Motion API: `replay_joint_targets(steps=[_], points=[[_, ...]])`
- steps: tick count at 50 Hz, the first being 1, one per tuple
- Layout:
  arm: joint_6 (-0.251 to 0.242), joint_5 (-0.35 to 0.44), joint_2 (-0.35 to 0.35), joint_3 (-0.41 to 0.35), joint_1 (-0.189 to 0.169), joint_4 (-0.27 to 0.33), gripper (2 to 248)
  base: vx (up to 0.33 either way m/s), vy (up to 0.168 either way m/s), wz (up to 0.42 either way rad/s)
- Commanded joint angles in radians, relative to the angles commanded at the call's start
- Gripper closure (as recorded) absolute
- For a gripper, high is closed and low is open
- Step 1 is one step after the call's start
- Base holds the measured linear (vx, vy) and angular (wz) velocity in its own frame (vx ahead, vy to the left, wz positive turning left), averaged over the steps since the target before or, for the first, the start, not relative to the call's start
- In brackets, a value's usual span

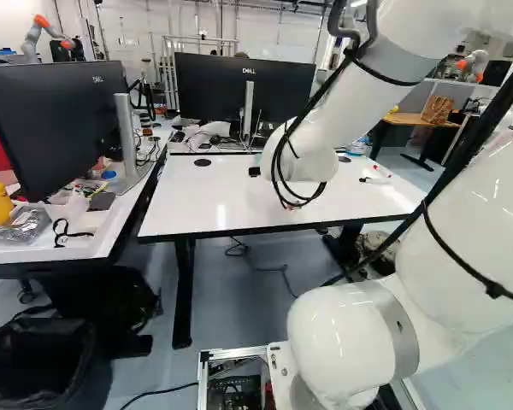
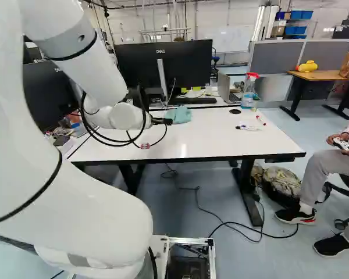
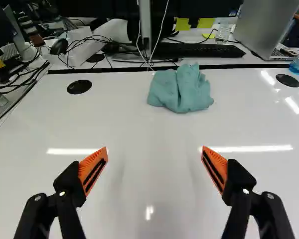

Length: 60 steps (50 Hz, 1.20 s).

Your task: Clean the table with the green towel

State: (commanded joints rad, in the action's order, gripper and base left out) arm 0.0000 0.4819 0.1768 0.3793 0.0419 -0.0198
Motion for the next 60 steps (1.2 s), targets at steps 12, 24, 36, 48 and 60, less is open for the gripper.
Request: replay_joint_targets(steps=[12,24,36,48,60], points=[[0.000,0.104,0.027,-0.078,-0.011,0.005,3,0.000,0.000,0.000],[0.000,0.195,0.051,-0.146,-0.021,0.010,3,0.000,0.000,0.000],[0.000,0.265,0.070,-0.198,-0.028,0.013,3,0.000,0.000,0.000],[0.000,0.321,0.084,-0.240,-0.034,0.016,3,0.000,0.000,0.000],[0.000,0.360,0.094,-0.269,-0.039,0.018,3,0.000,0.000,0.000]])
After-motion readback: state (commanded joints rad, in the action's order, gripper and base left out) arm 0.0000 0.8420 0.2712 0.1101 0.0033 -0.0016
